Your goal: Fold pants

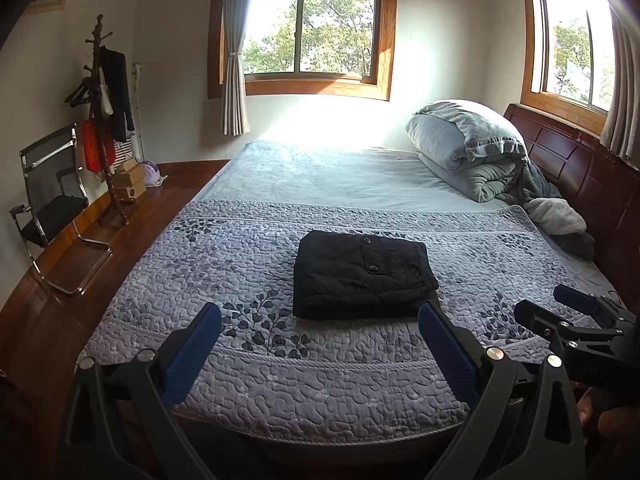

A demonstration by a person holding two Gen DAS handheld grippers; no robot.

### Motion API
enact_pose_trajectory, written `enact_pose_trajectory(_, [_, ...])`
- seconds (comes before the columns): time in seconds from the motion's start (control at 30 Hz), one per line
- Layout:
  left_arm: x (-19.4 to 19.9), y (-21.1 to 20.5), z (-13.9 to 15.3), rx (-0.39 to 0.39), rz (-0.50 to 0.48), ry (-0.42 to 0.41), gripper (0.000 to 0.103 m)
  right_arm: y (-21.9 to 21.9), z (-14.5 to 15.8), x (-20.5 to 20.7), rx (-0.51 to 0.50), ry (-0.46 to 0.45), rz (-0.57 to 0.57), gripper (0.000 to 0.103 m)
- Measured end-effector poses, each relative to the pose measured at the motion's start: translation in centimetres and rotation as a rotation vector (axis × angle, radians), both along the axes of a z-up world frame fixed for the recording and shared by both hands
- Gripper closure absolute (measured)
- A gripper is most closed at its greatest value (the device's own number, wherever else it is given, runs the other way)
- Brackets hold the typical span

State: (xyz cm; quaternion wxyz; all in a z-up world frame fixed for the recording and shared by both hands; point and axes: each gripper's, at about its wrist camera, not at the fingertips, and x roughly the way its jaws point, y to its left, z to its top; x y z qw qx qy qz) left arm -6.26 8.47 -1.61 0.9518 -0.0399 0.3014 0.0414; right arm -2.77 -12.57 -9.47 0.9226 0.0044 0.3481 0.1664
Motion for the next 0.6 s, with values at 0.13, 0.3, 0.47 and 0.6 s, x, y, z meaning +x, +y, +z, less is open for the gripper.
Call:
enact_pose_trajectory(0.13, [0.01,0.02,0.08,0.001,0.005,0.001,0.004,-0.07,-0.05,-0.02,-0.001,0.000,0.000,0.006])
enact_pose_trajectory(0.3, [0.04,-0.04,0.10,0.000,0.006,0.003,0.004,-0.16,-0.07,-0.04,-0.002,0.003,0.001,0.006])
enact_pose_trajectory(0.47, [0.11,-0.07,0.07,-0.002,0.007,0.005,0.004,-0.07,-0.17,0.04,-0.003,0.005,0.002,0.006])
enact_pose_trajectory(0.6, [0.14,-0.02,0.03,-0.007,0.001,0.011,0.004,-0.06,-0.22,0.01,-0.002,0.005,0.000,0.006])
